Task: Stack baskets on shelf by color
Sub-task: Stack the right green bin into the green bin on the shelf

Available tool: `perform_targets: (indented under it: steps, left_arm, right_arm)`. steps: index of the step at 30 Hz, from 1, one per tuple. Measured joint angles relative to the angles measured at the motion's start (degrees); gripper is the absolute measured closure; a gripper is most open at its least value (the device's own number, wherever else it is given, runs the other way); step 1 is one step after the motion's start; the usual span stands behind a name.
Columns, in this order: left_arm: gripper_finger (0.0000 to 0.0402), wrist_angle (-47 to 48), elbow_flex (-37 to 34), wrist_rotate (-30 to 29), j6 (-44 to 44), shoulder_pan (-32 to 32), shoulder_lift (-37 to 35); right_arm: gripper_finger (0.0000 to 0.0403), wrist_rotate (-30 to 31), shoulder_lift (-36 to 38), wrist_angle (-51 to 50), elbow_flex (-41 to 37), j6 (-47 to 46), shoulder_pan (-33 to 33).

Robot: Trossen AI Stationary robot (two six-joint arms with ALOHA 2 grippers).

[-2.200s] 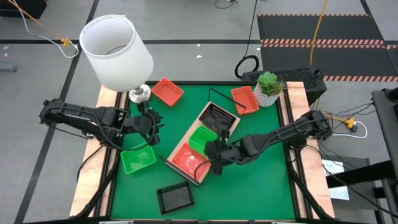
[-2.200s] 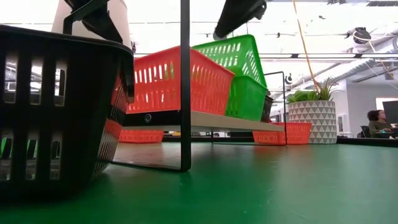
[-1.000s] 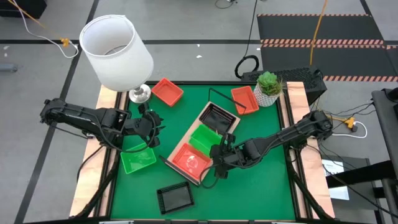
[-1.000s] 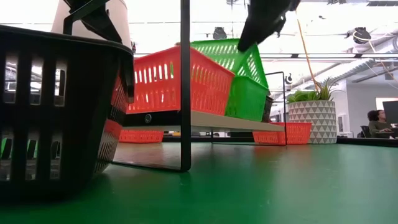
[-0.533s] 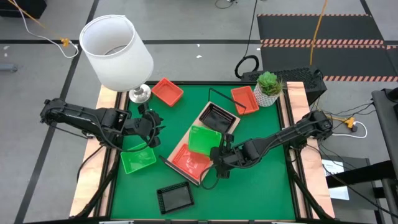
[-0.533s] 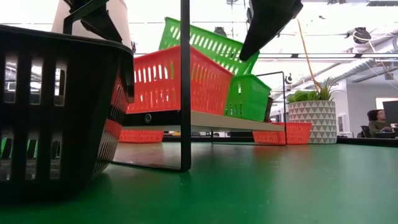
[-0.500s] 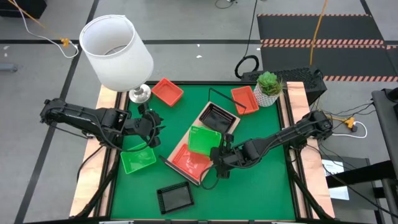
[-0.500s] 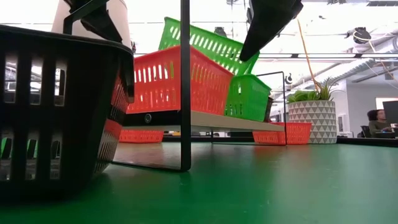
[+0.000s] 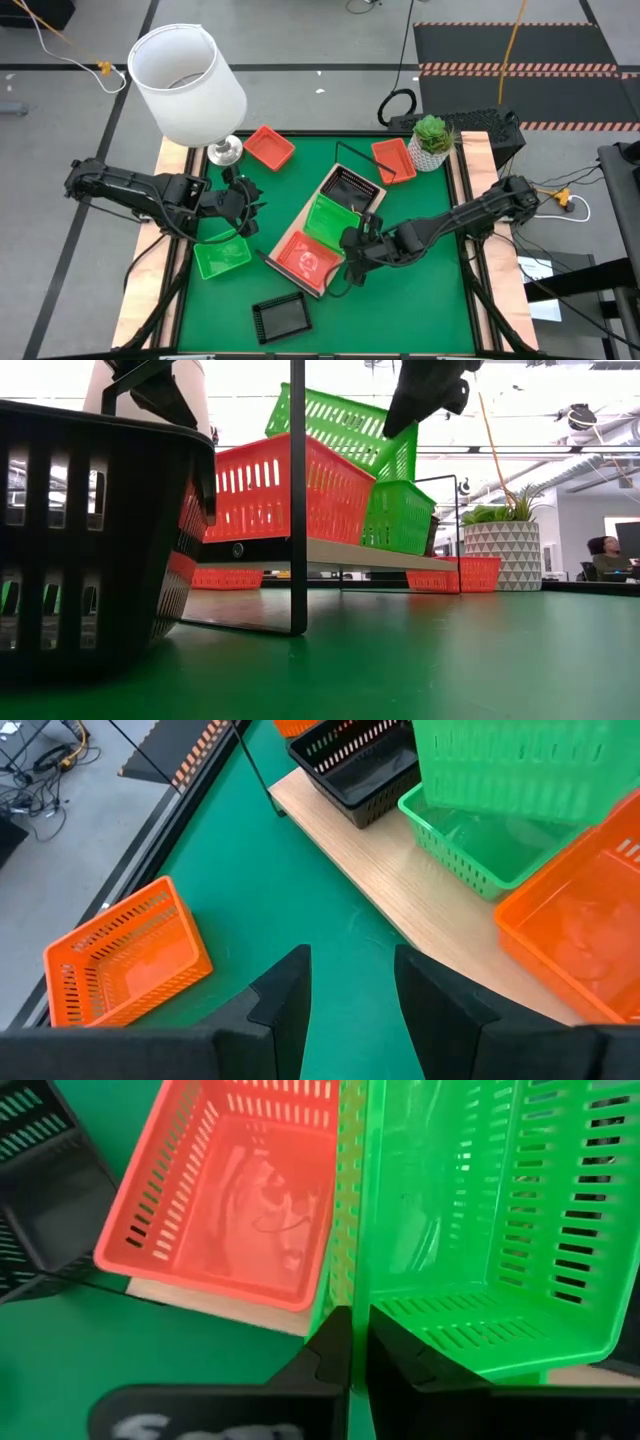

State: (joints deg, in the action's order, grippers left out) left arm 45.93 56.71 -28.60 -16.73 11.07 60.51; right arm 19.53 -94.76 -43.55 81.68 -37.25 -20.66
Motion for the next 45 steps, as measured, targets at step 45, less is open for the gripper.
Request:
perform_targets:
  steps: [45]
  left_arm:
    - [0.0254, -2.7, 0.0, 0.0, 2.6, 0.0, 0.0]
  right_arm:
    - [0.0388, -6.3, -1.5, -4.8, 0.0, -5.8, 1.6]
